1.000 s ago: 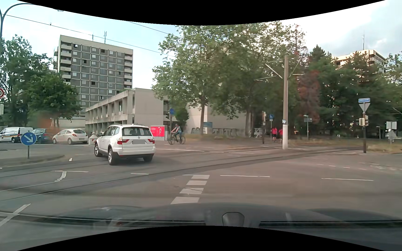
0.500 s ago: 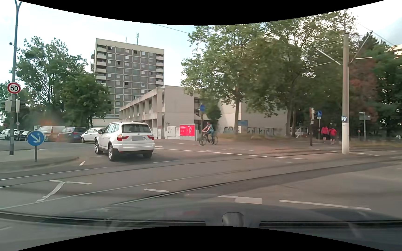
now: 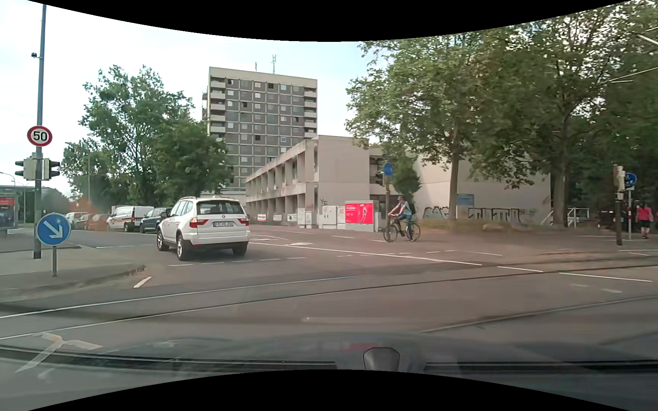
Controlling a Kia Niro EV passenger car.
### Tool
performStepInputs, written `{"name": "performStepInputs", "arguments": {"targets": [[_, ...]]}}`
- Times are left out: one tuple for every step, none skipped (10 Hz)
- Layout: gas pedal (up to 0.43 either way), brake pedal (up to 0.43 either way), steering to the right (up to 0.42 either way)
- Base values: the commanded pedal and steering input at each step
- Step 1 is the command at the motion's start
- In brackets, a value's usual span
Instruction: Follow the waypoints while adhering to traffic rules and regulations
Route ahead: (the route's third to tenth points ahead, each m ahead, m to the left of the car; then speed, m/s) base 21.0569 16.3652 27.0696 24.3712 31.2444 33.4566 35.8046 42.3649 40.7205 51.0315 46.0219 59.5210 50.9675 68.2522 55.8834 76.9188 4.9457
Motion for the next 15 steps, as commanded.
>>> {"name": "performStepInputs", "arguments": {"targets": [[0.047, 0.000, -0.257], [0.047, 0.000, -0.258], [0.059, 0.000, -0.256], [0.067, 0.000, -0.256], [0.079, 0.000, -0.256], [0.079, 0.000, -0.256], [0.079, 0.000, -0.255], [0.079, 0.000, -0.255], [0.079, 0.000, -0.255], [0.087, 0.000, -0.255], [0.118, 0.000, -0.255], [0.118, 0.000, -0.255], [0.118, 0.000, -0.255], [0.118, 0.000, -0.255], [0.118, 0.000, -0.255]]}}
